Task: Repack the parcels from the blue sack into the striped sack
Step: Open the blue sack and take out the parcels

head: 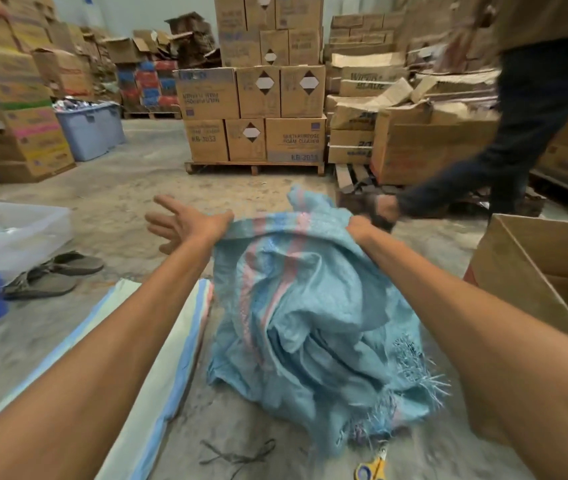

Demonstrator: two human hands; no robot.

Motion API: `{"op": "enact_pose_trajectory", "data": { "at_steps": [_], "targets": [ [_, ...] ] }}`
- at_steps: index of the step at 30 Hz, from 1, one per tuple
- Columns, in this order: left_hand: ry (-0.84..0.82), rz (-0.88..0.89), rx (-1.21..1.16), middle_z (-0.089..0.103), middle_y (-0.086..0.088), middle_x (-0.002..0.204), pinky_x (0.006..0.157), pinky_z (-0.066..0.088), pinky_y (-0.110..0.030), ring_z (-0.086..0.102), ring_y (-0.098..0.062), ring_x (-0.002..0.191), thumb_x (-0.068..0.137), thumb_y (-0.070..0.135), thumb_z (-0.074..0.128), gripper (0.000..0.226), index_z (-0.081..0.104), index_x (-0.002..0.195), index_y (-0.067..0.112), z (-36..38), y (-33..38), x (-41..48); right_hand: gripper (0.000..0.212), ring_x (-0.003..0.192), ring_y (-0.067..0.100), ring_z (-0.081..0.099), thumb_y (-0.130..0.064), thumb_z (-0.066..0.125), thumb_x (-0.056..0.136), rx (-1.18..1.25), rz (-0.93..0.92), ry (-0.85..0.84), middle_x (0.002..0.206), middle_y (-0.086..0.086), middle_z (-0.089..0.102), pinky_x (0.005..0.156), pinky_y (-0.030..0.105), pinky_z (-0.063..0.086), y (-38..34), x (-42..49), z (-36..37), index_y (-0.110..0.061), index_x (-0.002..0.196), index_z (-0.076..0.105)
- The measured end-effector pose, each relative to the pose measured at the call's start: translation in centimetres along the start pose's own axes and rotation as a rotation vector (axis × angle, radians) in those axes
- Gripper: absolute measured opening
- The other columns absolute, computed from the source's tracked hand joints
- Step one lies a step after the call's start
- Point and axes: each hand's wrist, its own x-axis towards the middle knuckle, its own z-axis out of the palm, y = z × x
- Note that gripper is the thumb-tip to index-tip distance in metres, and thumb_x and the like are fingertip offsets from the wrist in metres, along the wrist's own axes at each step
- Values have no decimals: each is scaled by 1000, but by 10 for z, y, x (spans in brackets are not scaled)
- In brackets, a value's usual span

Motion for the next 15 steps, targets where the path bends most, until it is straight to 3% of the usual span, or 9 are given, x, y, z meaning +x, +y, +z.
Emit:
{"op": "enact_pose_trajectory", "data": {
  "at_steps": [2, 4, 6, 8, 10, 11, 12, 14, 15],
  "targets": [
    [-86, 82, 151, 24, -20, 155, 110, 31, -51, 27, -38, 142, 69, 63, 73, 111, 21, 151, 9, -10, 11, -9, 50, 124, 37, 54, -27, 59, 97, 128, 52, 102, 137, 20, 55, 94, 38, 45, -9, 2, -3, 0, 138, 49],
    [-442, -3, 111, 57, -16, 123, 84, 52, -45, 61, -37, 107, 73, 79, 53, 90, 52, 120, 4, -19, 24, -21, 48, 112, 32, 60, -27, 66, 92, 428, 91, 126, 126, 12, 61, 85, 35, 50, -22, 1, 0, -7, 134, 52],
    [-711, -62, 244, 66, -21, 104, 65, 57, -42, 69, -38, 78, 76, 81, 46, 87, 60, 106, 0, -24, 28, -38, 29, 92, 24, 63, -21, 64, 95, 827, 150, -16, 105, 6, 64, 67, 29, 52, -38, -1, -3, -13, 122, 57],
    [-806, -20, 234, 67, -15, 75, 51, 53, -27, 64, -24, 55, 87, 61, 54, 57, 58, 84, 4, -13, 24, -41, 10, 73, 23, 62, -15, 60, 96, 936, 210, -108, 86, 8, 63, 56, 31, 51, -45, -1, -5, -8, 103, 60],
    [-860, -112, -79, 55, -6, 54, 37, 46, -20, 52, -14, 41, 99, 22, 51, 33, 48, 68, 9, -3, 14, -36, 6, 73, 24, 61, -9, 58, 98, 929, 268, -131, 84, 11, 63, 61, 37, 52, -42, 0, -12, -4, 96, 60],
    [-839, -206, -313, 55, -8, 58, 42, 52, -22, 55, -16, 47, 99, 7, 44, 30, 48, 70, 7, 1, 7, -27, 7, 78, 26, 62, -8, 57, 98, 963, 295, -138, 87, 12, 64, 67, 41, 53, -37, 0, -15, -2, 98, 61],
    [-792, -314, -544, 56, -11, 65, 59, 57, -26, 61, -20, 57, 99, -1, 36, 29, 52, 76, 3, 3, -1, -15, 9, 85, 28, 63, -7, 56, 98, 945, 289, -134, 89, 12, 64, 75, 45, 54, -30, -4, -21, -1, 101, 62],
    [-686, -522, -894, 60, -19, 76, 87, 51, -35, 68, -25, 85, 100, -5, 29, 31, 58, 90, -3, 2, -9, 2, 14, 89, 23, 63, -5, 56, 97, 837, 331, -115, 84, 4, 57, 86, 37, 54, -1, -2, -21, -5, 110, 60],
    [-642, -614, -999, 61, -19, 78, 85, 51, -37, 67, -24, 88, 101, -3, 31, 31, 59, 89, -1, 2, -14, 9, 15, 79, 14, 61, -5, 59, 95, 742, 333, -80, 76, 0, 54, 83, 32, 53, 20, 10, -15, -13, 107, 56]
  ]
}}
